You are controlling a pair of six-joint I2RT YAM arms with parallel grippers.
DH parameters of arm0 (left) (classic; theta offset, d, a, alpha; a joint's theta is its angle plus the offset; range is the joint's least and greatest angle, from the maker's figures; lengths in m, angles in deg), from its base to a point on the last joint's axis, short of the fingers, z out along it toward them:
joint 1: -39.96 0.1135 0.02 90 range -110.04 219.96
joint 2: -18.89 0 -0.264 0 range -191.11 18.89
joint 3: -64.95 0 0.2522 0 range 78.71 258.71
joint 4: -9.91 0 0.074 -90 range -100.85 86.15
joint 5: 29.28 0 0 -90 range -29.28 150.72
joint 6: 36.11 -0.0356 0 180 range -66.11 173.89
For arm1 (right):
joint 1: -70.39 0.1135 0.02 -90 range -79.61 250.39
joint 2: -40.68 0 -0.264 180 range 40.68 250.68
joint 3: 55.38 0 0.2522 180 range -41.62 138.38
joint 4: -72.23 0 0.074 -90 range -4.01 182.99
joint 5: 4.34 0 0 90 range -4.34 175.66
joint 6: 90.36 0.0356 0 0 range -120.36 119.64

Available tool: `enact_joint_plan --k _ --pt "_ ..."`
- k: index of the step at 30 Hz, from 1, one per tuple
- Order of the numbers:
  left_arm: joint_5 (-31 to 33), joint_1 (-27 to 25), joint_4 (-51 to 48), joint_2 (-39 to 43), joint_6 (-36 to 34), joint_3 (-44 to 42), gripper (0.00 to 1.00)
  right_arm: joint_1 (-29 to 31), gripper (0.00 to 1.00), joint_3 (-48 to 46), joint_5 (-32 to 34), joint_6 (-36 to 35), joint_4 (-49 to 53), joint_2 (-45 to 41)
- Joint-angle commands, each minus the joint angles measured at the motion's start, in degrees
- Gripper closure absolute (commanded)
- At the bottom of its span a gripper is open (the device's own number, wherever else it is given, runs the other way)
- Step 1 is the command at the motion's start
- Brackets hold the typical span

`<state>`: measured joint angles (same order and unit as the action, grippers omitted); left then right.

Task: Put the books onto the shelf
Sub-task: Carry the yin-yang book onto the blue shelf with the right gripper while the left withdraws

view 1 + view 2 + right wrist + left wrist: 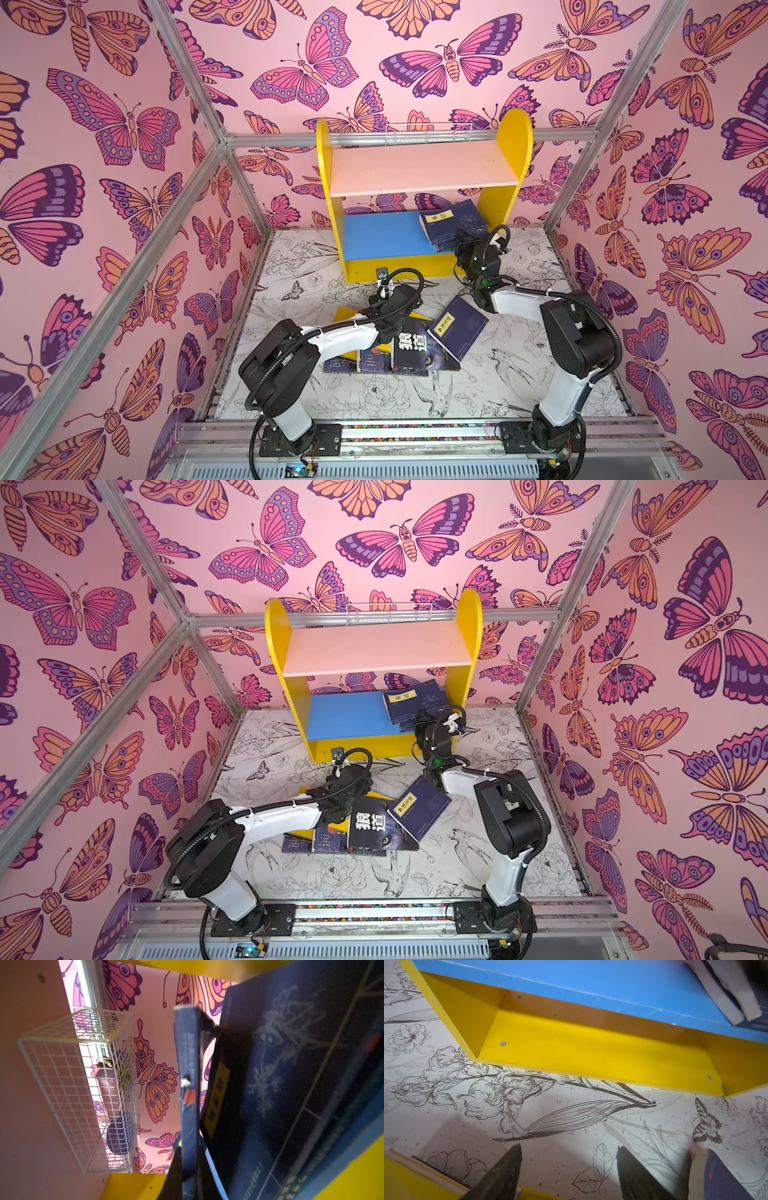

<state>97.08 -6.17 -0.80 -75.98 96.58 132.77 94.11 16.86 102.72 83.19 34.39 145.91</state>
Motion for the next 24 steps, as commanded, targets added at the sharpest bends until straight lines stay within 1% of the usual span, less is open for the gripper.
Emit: enact_joint_plan --k 1,6,8,10,13,24 --pt "-0.4 0.6 -0.7 2.1 0.2 -1.7 0.26 0.7 1.0 3.0 6.4 -0.4 -5.2 -0.2" --pt "-0.9 1.0 -0.8 2.4 0.7 -2.5 0.26 0.6 1.0 2.6 7.5 -0.9 -6.3 0.7" --pt "-1.2 1.1 -0.7 2.4 1.0 -2.5 0.26 0.1 1.0 3.2 5.2 -1.4 -9.1 1.5" --pt "-1.4 1.2 -0.7 2.3 1.0 -2.5 0.25 -0.3 1.0 4.0 2.1 -3.6 -12.5 1.8" --pt "-1.6 1.2 -0.7 2.2 1.1 -2.4 0.25 -0.5 1.0 4.0 1.1 -5.6 -14.0 0.4" --pt "-3.2 1.3 -0.7 1.8 1.2 -2.0 0.25 -1.4 1.0 0.1 5.0 -3.8 -14.8 -1.3"
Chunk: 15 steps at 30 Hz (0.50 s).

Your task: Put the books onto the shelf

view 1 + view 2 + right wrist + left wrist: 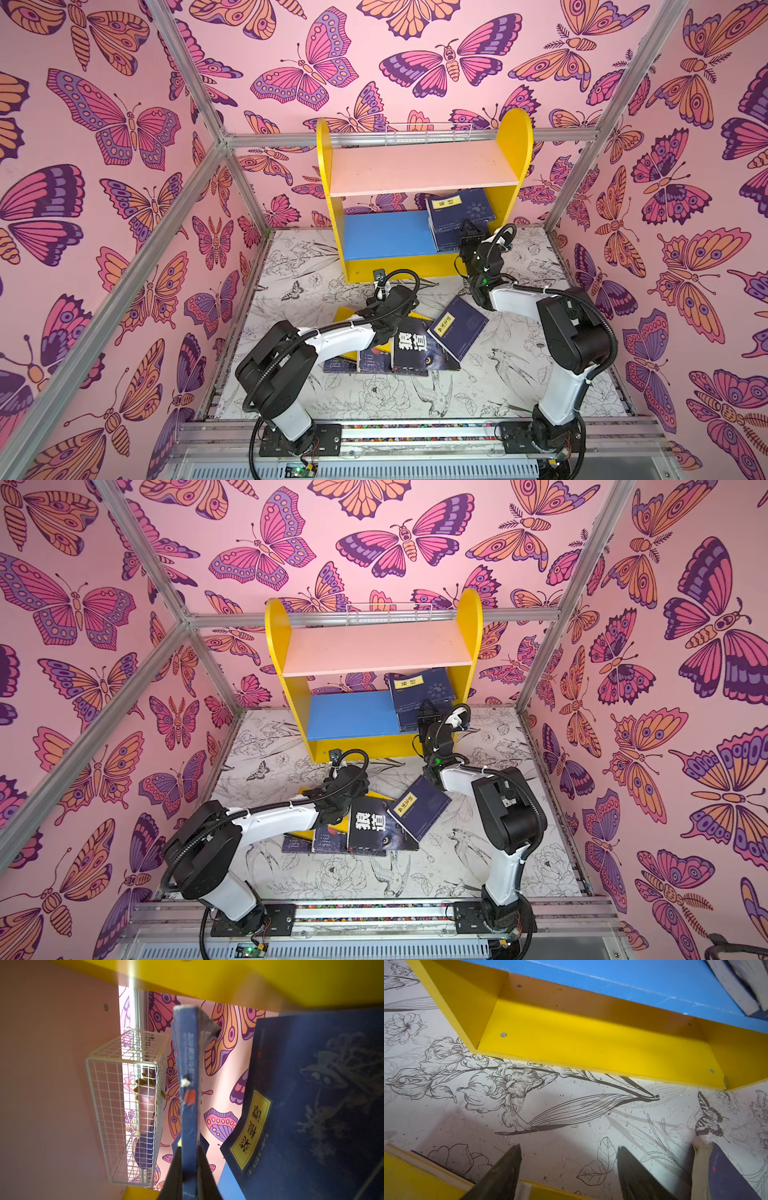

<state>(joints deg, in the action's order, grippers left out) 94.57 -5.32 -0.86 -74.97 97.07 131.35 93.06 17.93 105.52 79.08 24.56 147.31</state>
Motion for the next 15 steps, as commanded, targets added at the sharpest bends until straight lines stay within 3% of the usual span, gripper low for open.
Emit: enact_joint_plan --k 1,15 --pt "-0.7 0.5 -0.6 0.7 0.7 -0.6 0.25 -0.4 1.0 -1.3 2.7 0.3 -5.1 -2.7" --pt "-0.8 0.5 -0.7 0.8 0.8 -0.9 0.25 -0.4 1.0 -1.3 4.3 1.5 5.1 -2.9"
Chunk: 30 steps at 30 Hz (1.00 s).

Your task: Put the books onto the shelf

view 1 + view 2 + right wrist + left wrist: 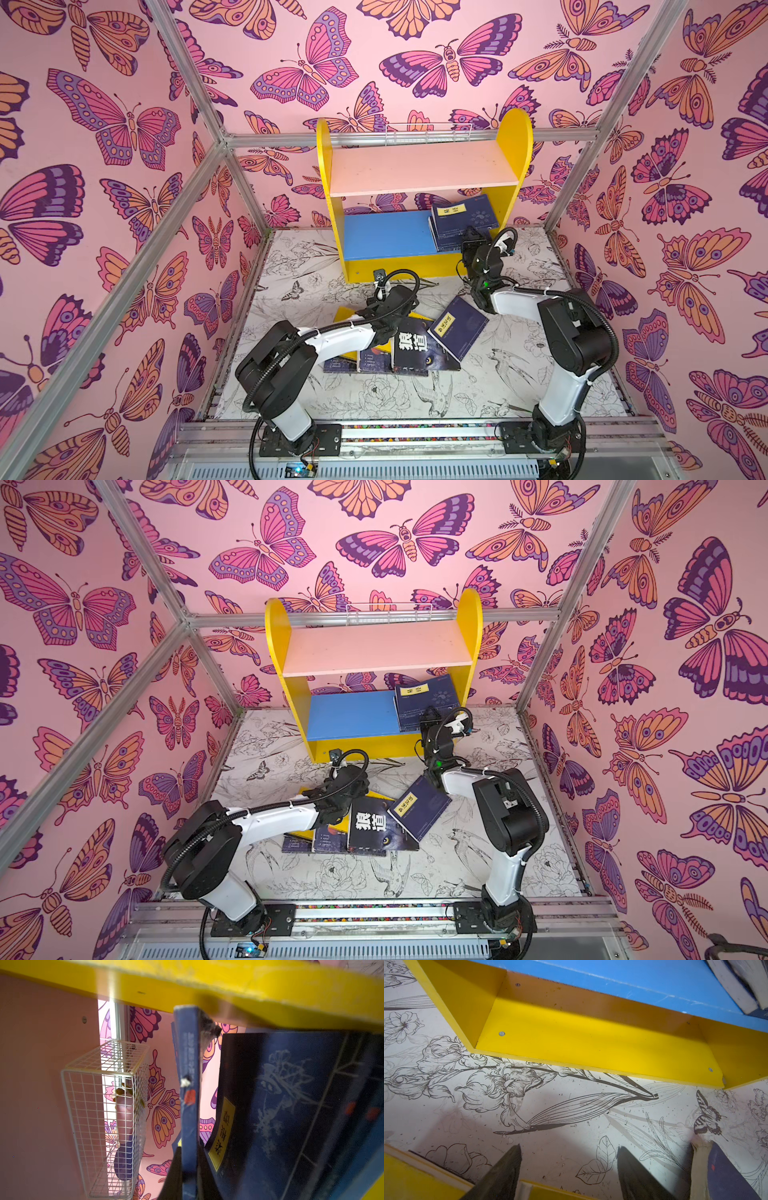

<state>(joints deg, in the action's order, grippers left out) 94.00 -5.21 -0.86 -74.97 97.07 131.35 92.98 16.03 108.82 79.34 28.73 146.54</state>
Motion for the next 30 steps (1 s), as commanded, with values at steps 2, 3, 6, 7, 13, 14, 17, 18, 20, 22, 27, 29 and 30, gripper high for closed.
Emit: enact_joint_plan --k 2,3,6,7,13,14,17,18,20,22,27,29,30 --pt "-0.2 0.5 -0.7 0.7 0.8 -0.9 0.25 -0.4 1.0 1.1 -0.1 1.1 3.5 -2.6" --pt "-0.2 0.5 -0.6 0.8 0.8 -0.9 0.25 -0.4 0.92 1.6 -0.9 1.6 5.7 -3.0" --pt "-0.2 0.5 -0.6 0.8 0.9 -0.8 0.25 -0.4 0.69 3.2 -2.7 1.8 12.9 -4.7" --pt "-0.3 0.5 -0.6 0.8 1.0 -0.8 0.25 -0.4 0.61 3.6 -3.0 1.8 14.8 -5.4" --pt "-0.4 0.6 -0.7 1.0 1.2 -0.9 0.25 -0.4 0.37 6.1 -4.3 1.5 26.8 -8.6" --pt "-0.4 0.6 -0.7 1.0 1.3 -1.0 0.25 -0.4 0.36 6.9 -4.6 1.6 29.5 -9.0" --pt "-0.3 0.6 -0.7 1.2 1.4 -1.1 0.25 -0.4 0.34 8.5 -4.7 1.3 35.4 -9.8" --pt "-0.4 0.6 -0.7 1.2 1.4 -1.1 0.25 -0.5 0.34 8.9 -4.5 1.3 37.3 -10.0" --pt "-0.4 0.6 -0.8 1.2 1.5 -1.1 0.25 -0.8 0.34 9.2 -4.4 1.3 39.0 -10.4" --pt "-0.3 0.6 -0.9 1.3 1.5 -1.1 0.25 -1.3 0.34 9.2 -4.6 0.7 39.4 -10.3" --pt "-0.6 0.6 -1.0 1.2 1.6 -1.1 0.25 -3.8 0.34 11.5 -9.7 -0.8 41.8 -8.4" --pt "-0.7 0.6 -1.0 1.1 1.7 -1.1 0.25 -4.7 0.34 12.2 -12.3 -0.6 42.5 -7.5" --pt "-0.7 0.6 -1.1 1.0 1.6 -1.0 0.25 -5.0 0.34 12.4 -13.2 -0.8 42.4 -7.2"
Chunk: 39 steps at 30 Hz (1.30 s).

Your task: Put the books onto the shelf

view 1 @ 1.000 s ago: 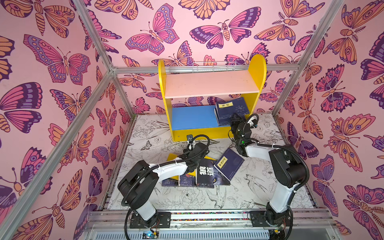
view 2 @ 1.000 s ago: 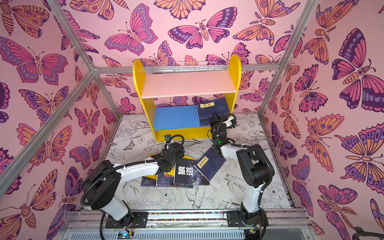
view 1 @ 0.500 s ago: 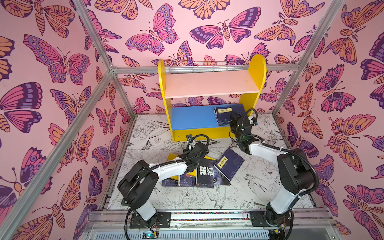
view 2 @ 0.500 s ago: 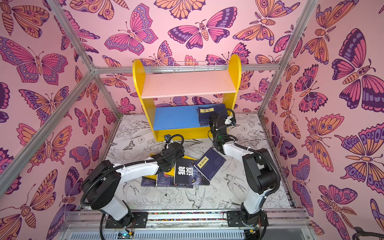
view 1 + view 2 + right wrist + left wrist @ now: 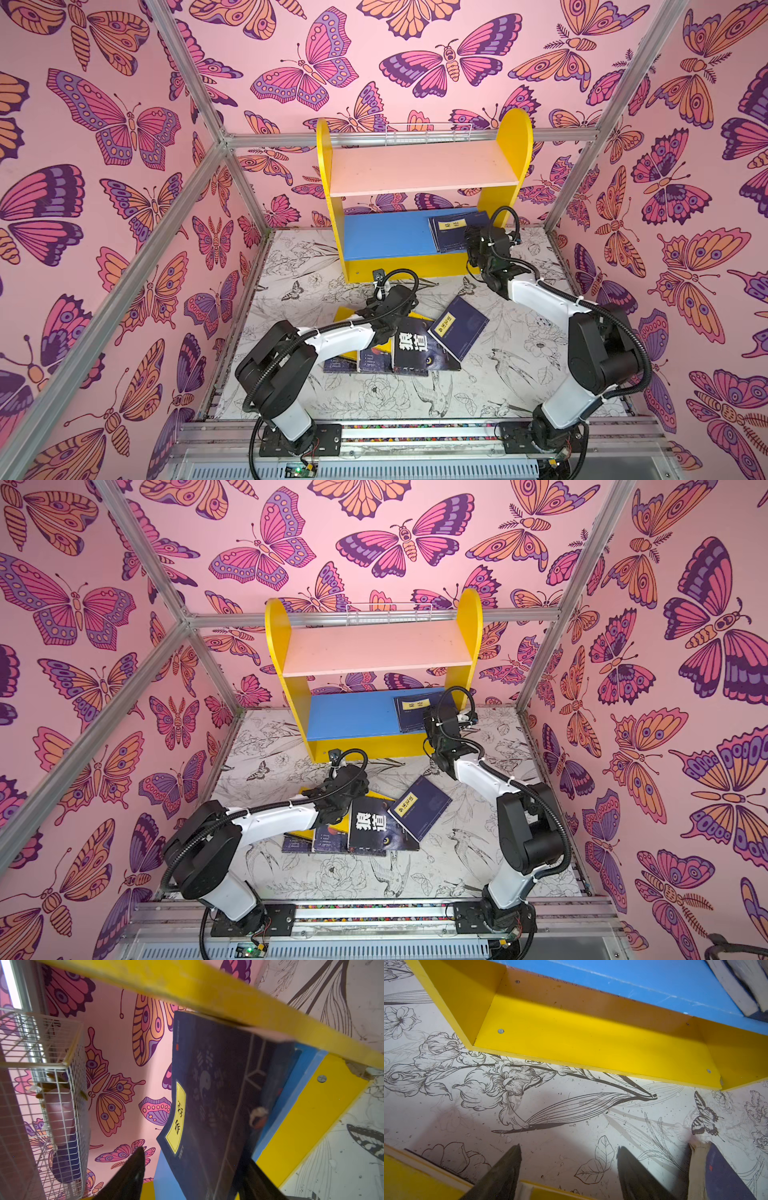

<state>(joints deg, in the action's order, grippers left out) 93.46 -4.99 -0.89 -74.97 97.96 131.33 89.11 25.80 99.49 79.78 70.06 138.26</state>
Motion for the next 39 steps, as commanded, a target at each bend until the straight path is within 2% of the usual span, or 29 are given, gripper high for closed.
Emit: enact_joint_plan --k 1,10,24,39 --pt "0.0 0.4 -1.1 1.0 0.8 -0.9 0.25 -1.5 0.34 2.8 -4.7 -1.6 1.1 1.2" --pt "-0.6 0.4 -1.2 0.0 0.7 -0.1 0.25 -1.8 0.35 3.2 -10.4 -2.7 5.8 0.9" --pt "-0.8 0.5 -1.4 -0.4 0.7 0.1 0.25 -1.9 0.37 0.4 -12.1 -8.4 11.1 -4.3" --pt "-0.6 0.6 -1.4 -0.3 0.7 0.0 0.25 -3.2 0.55 -4.6 -15.9 -9.1 10.5 -6.7"
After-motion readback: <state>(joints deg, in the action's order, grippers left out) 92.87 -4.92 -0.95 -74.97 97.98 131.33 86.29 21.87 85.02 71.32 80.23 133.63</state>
